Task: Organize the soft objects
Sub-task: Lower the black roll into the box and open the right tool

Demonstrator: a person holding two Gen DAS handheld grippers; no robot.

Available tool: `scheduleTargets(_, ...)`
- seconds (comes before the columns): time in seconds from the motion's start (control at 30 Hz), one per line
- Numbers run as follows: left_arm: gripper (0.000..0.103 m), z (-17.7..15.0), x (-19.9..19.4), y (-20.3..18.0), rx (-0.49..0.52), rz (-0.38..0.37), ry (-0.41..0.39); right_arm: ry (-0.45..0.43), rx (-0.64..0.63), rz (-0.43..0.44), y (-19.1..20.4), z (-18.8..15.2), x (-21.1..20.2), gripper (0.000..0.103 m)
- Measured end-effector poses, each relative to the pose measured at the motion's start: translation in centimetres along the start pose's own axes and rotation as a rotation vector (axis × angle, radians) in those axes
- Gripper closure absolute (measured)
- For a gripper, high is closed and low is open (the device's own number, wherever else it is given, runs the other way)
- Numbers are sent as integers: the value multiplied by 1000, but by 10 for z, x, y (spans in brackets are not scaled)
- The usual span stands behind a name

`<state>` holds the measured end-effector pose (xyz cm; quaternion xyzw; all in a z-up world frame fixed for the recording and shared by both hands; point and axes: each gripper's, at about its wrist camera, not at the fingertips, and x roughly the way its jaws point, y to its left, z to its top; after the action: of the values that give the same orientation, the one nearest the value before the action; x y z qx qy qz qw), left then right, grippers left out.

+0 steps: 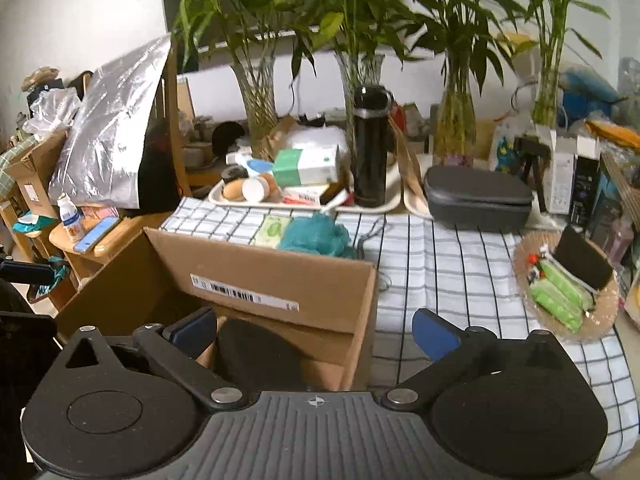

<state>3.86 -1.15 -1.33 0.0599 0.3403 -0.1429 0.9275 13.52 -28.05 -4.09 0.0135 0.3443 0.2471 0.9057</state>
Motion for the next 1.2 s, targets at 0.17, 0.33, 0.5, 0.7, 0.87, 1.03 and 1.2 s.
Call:
scheduleTargets(0.17,37,-2,4,8,-19,24,39,103,12,29,-1,-4,13,0)
scheduleTargets(0.33,37,-4,11,15,-54,29,83,151,6,13,1,-8,21,0)
scheduleTargets(0.5,37,-6,19,22,-89,44,133,198,10,-12,-1,-12,27,0)
scheduleTargets(0.7,37,-8,26,39,-199,46,171,216,9,-20,-1,-13,31,0)
scheduleTargets(0.87,37,-9,34,45,-215,75,201,236,2,-32,0,-13,36,0)
scheduleTargets(1.03,37,-9,40,49,-225,78,215,250,4,-47,-1,-13,41,0)
scheduleTargets(1.2,37,-6,43,51,-220,66,197,242,5,-63,-2,-13,42,0)
